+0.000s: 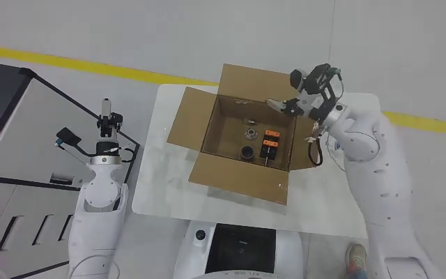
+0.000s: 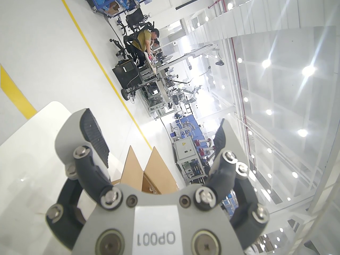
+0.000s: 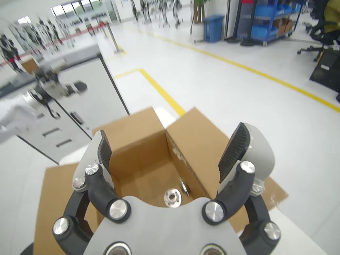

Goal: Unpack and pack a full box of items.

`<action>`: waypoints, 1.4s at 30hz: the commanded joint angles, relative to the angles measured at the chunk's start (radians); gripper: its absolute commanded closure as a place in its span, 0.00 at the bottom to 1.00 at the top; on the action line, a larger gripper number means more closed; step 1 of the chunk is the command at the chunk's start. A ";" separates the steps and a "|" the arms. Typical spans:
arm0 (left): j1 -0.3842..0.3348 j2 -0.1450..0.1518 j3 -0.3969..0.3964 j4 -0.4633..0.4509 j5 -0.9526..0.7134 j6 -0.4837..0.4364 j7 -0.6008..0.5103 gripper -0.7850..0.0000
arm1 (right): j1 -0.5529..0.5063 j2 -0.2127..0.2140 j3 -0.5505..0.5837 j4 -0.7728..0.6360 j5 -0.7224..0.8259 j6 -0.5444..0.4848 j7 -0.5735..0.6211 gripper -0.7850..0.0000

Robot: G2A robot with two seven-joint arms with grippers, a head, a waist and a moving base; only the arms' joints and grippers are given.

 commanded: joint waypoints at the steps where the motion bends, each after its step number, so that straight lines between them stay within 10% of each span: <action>1: 0.000 0.000 0.000 0.000 0.000 0.000 0.000 0.00 | -0.007 0.009 0.017 0.022 -0.056 -0.024 0.026 0.00; 19: 0.000 0.000 0.000 0.000 0.000 0.000 0.000 0.00 | -0.150 0.085 0.160 -0.013 -0.247 -0.252 0.109 0.00; 31: 0.000 0.000 0.000 0.000 0.000 0.000 0.000 0.00 | -0.136 0.089 0.050 0.102 -0.331 -0.207 0.077 0.00; 42: 0.000 0.000 0.000 0.000 0.000 0.000 0.000 0.00 | -0.048 0.084 0.039 0.223 0.034 -0.075 0.239 0.00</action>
